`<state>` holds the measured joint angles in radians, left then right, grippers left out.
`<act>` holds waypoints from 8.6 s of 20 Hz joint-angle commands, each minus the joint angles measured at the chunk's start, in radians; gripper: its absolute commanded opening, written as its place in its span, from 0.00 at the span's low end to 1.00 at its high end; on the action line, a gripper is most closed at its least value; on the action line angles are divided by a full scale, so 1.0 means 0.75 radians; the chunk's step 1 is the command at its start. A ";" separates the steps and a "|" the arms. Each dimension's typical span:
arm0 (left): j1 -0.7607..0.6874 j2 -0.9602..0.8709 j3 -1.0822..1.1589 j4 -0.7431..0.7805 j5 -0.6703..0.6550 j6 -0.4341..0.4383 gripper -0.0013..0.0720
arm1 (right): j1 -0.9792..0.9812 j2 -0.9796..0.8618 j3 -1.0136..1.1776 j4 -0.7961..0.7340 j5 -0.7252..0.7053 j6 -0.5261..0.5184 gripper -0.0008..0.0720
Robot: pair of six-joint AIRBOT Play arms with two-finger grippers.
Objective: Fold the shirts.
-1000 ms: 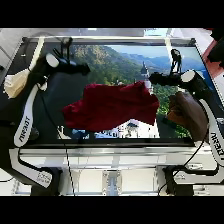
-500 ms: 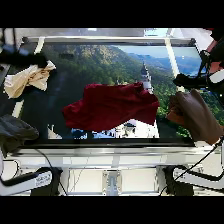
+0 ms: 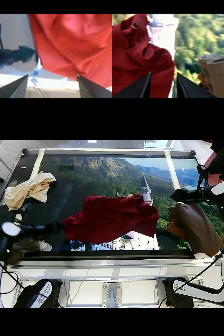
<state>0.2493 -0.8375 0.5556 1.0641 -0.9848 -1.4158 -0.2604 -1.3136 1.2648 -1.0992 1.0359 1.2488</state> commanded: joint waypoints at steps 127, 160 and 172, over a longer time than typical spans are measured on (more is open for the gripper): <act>-0.197 -0.610 1.382 0.934 0.226 -0.188 0.95 | 0.037 -0.076 0.341 -0.479 -0.031 0.279 0.60; 0.079 -0.150 0.289 0.053 0.183 0.048 0.95 | 0.320 0.188 -1.079 0.750 -0.988 0.255 0.19; 0.216 -0.576 0.226 -0.394 0.153 -0.253 0.89 | 0.319 0.192 -0.974 0.738 -0.890 0.216 0.05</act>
<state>0.3843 -1.1690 0.7273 0.9176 -0.8391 -1.6470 -0.0200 -1.1709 0.5114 -0.5442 0.3328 1.4322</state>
